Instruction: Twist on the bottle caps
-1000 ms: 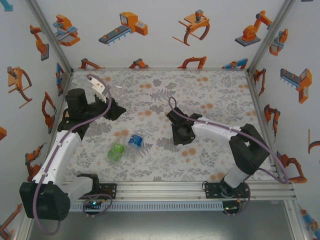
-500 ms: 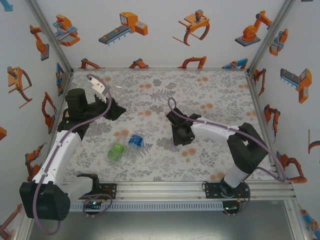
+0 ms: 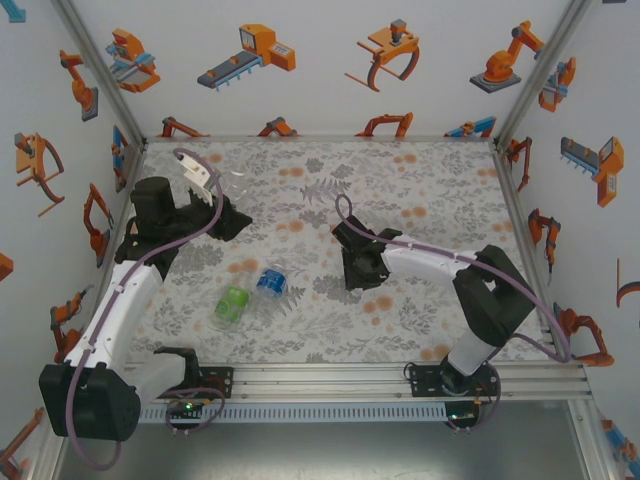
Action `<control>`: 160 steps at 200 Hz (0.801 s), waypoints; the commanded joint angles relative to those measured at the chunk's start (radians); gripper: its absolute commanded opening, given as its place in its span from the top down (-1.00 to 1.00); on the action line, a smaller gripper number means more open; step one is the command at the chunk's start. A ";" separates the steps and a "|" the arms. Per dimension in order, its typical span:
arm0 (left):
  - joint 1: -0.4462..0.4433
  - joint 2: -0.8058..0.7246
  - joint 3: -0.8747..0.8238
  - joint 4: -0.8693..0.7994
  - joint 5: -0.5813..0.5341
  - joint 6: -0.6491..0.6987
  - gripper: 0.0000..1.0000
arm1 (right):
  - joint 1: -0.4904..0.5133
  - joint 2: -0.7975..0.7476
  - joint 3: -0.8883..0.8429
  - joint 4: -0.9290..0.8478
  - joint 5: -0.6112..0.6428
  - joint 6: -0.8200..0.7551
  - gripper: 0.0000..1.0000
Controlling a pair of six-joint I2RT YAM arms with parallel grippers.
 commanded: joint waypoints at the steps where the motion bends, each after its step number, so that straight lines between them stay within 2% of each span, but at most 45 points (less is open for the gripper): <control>1: 0.004 -0.005 0.011 0.019 0.021 -0.005 0.85 | 0.006 0.038 -0.030 0.001 -0.010 0.015 0.21; 160: 0.004 -0.005 0.011 0.018 0.021 -0.004 0.85 | 0.008 -0.046 0.050 -0.094 0.015 0.004 0.12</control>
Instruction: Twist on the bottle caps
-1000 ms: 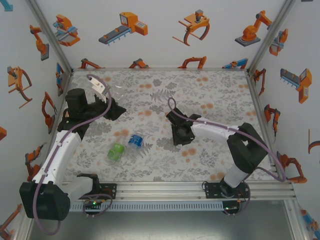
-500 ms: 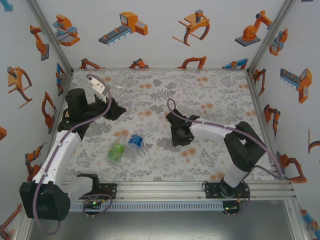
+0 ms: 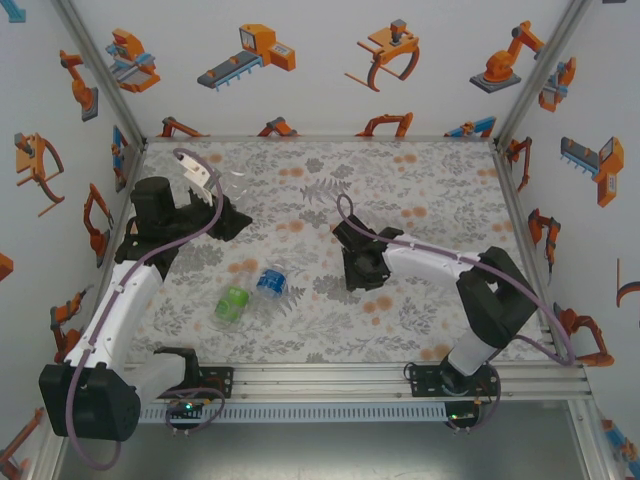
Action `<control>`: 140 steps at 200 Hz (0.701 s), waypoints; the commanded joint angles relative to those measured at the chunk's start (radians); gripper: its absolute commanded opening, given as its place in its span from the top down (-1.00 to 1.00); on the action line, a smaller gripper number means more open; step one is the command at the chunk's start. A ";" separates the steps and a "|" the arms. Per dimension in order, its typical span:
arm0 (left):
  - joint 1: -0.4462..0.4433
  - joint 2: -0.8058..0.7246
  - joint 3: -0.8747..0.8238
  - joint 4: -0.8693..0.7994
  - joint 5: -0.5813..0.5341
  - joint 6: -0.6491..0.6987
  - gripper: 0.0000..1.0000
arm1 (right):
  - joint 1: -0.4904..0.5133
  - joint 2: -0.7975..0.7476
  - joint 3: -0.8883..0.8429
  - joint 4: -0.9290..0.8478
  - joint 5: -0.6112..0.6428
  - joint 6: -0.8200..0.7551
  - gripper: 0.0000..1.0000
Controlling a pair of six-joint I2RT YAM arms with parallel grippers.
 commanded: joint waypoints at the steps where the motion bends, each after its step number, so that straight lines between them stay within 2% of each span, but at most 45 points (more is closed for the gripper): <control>1: 0.004 -0.005 0.011 0.018 0.020 -0.004 0.84 | 0.008 -0.024 0.031 -0.040 0.009 0.004 0.11; 70: 0.004 -0.006 0.011 0.017 0.019 -0.002 0.84 | 0.012 0.010 0.035 -0.022 -0.014 0.006 0.06; 140: 0.004 -0.003 0.011 0.017 0.020 -0.003 0.84 | 0.015 0.029 0.035 -0.006 -0.029 0.006 0.08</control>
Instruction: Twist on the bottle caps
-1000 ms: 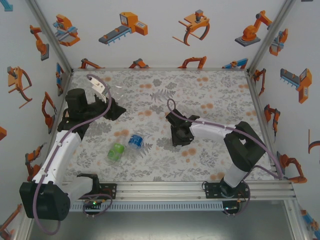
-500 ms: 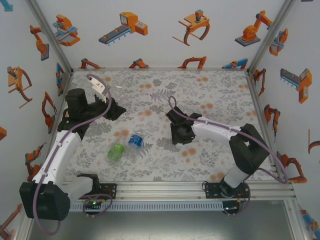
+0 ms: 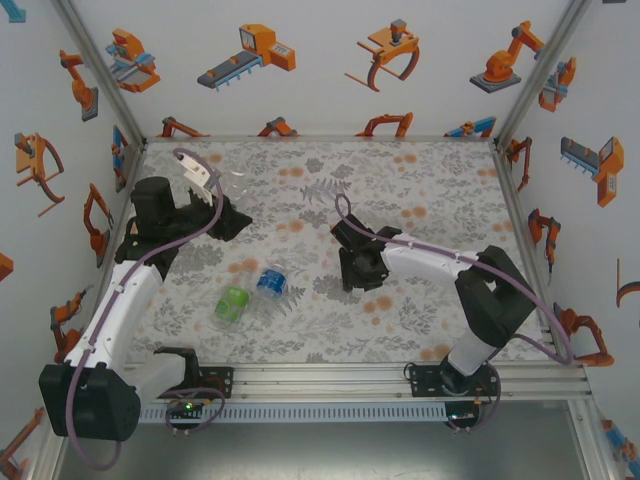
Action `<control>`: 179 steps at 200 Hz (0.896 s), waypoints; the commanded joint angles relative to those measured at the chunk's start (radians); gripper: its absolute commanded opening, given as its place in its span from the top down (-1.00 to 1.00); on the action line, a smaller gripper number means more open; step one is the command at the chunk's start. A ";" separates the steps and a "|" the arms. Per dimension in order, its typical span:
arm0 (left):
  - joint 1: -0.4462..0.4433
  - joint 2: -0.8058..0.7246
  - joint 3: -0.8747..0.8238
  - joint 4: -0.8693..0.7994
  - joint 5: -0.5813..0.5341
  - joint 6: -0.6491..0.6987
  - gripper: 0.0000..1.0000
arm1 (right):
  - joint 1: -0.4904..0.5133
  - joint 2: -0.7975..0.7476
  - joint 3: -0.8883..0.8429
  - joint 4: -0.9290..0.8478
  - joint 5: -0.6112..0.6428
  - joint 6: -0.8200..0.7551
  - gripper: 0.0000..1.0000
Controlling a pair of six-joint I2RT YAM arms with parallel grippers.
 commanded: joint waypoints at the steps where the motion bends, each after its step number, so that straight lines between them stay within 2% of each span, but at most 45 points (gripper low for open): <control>1: 0.004 -0.003 0.012 0.017 0.020 -0.002 0.84 | 0.008 0.015 0.024 -0.002 -0.007 0.006 0.08; 110: 0.004 0.002 0.013 0.022 0.023 -0.009 0.82 | 0.010 0.051 -0.004 0.035 -0.013 0.012 0.13; 152: 0.004 0.006 0.012 0.025 0.024 -0.009 0.82 | 0.008 0.048 -0.023 0.074 -0.031 0.029 0.41; 179: 0.004 0.006 0.013 0.024 0.026 -0.010 0.82 | -0.002 0.019 -0.047 0.147 -0.096 0.044 0.54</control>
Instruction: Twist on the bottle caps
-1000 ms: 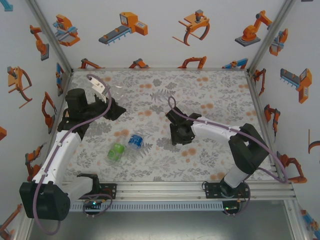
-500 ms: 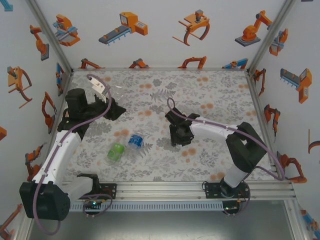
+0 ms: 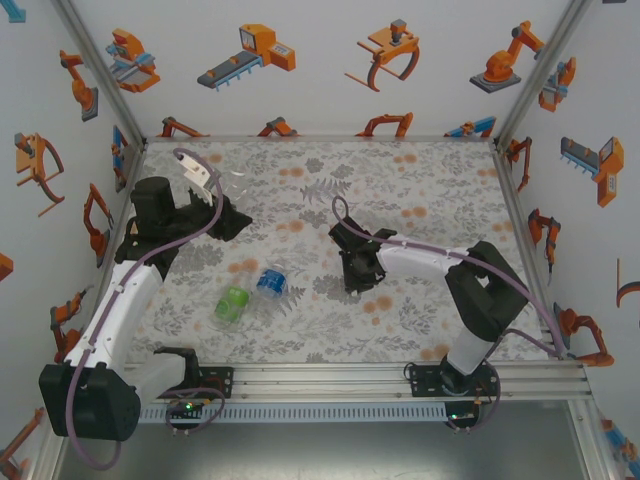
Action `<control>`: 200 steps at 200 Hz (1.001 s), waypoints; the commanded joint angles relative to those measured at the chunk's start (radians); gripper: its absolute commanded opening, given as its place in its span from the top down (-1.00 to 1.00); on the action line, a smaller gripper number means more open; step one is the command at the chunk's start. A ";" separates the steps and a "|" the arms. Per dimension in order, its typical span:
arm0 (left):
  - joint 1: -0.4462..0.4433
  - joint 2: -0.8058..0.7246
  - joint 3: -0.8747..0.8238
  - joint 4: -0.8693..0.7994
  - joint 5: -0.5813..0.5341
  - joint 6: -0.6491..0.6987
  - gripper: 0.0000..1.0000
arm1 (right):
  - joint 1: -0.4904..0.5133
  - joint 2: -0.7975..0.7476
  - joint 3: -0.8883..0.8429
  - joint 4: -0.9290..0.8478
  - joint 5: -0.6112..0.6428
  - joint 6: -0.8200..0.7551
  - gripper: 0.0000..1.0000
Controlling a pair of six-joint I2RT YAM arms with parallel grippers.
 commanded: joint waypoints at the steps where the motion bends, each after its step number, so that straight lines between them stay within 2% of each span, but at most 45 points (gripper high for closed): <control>1: 0.004 0.005 0.013 0.024 0.026 -0.008 0.82 | -0.002 -0.029 -0.031 0.076 -0.065 0.030 0.54; 40: 0.004 0.003 0.013 0.024 0.024 -0.008 0.82 | -0.090 -0.086 -0.176 0.333 -0.280 0.096 0.55; 56: 0.004 0.004 0.012 0.024 0.023 -0.007 0.82 | -0.147 -0.101 -0.250 0.413 -0.343 0.132 0.47; 75: 0.004 0.002 0.013 0.022 0.024 -0.006 0.82 | -0.209 -0.126 -0.309 0.410 -0.356 0.134 0.31; 100: 0.004 0.001 0.011 0.019 0.022 -0.005 0.82 | -0.263 -0.171 -0.334 0.294 -0.290 0.097 0.20; 121: 0.004 0.001 0.011 0.020 0.023 -0.005 0.82 | -0.263 -0.195 -0.293 0.183 -0.220 0.055 0.15; 143: 0.004 0.003 0.012 0.019 0.022 -0.006 0.82 | -0.257 -0.215 -0.245 0.143 -0.193 0.047 0.09; 169: 0.004 0.002 0.011 0.019 0.022 -0.004 0.82 | -0.221 -0.195 -0.145 0.044 -0.104 0.043 0.05; 200: 0.004 0.001 0.012 0.016 0.020 -0.001 0.82 | -0.122 -0.142 -0.023 -0.086 0.036 -0.001 0.06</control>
